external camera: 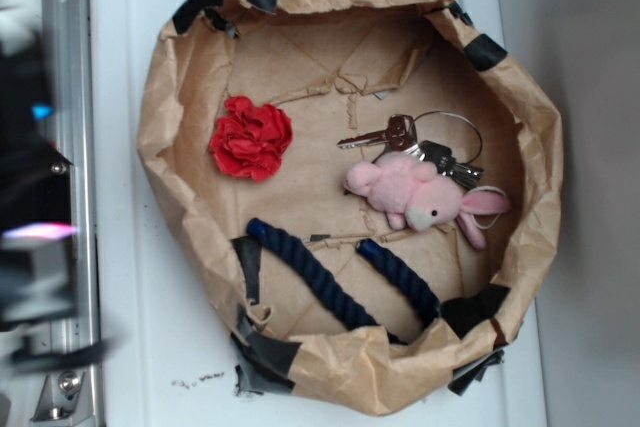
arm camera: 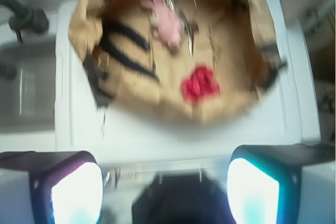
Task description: Grab the blue rope.
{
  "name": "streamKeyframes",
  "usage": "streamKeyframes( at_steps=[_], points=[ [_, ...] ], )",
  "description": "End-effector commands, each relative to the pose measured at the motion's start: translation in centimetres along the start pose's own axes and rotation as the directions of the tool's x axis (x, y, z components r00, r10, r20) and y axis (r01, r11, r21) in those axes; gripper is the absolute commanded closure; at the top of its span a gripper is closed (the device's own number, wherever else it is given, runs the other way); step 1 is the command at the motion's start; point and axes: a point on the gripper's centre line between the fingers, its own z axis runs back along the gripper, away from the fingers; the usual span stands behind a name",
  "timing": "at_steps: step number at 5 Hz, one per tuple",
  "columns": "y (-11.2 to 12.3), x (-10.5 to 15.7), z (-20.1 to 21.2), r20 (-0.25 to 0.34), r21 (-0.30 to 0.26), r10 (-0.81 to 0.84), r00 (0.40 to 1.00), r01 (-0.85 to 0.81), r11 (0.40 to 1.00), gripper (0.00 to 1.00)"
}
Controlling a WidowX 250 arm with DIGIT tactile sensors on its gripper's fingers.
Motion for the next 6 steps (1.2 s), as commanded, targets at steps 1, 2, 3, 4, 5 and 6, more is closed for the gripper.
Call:
streamKeyframes(
  at_steps=[1, 2, 3, 4, 5, 6],
  points=[
    [-0.1, 7.1, -8.4, -0.051, -0.046, -0.085, 0.995, 0.083, 0.996, 0.0],
    [-2.7, 5.3, -13.5, -0.161, -0.097, -0.21, 0.964, 0.196, 0.976, 0.0],
    [-5.1, 2.9, -15.9, -0.202, -0.111, -0.293, 0.935, 0.275, 0.955, 0.0],
    [-6.3, 1.9, -18.1, -0.218, -0.096, -0.304, 0.927, 0.29, 0.952, 0.0],
    [-5.9, 2.5, -19.6, -0.207, -0.097, -0.292, 0.934, 0.277, 0.956, 0.0],
    [-6.1, 3.4, -21.0, -0.173, -0.155, -0.314, 0.933, 0.289, 0.945, 0.0]
  ],
)
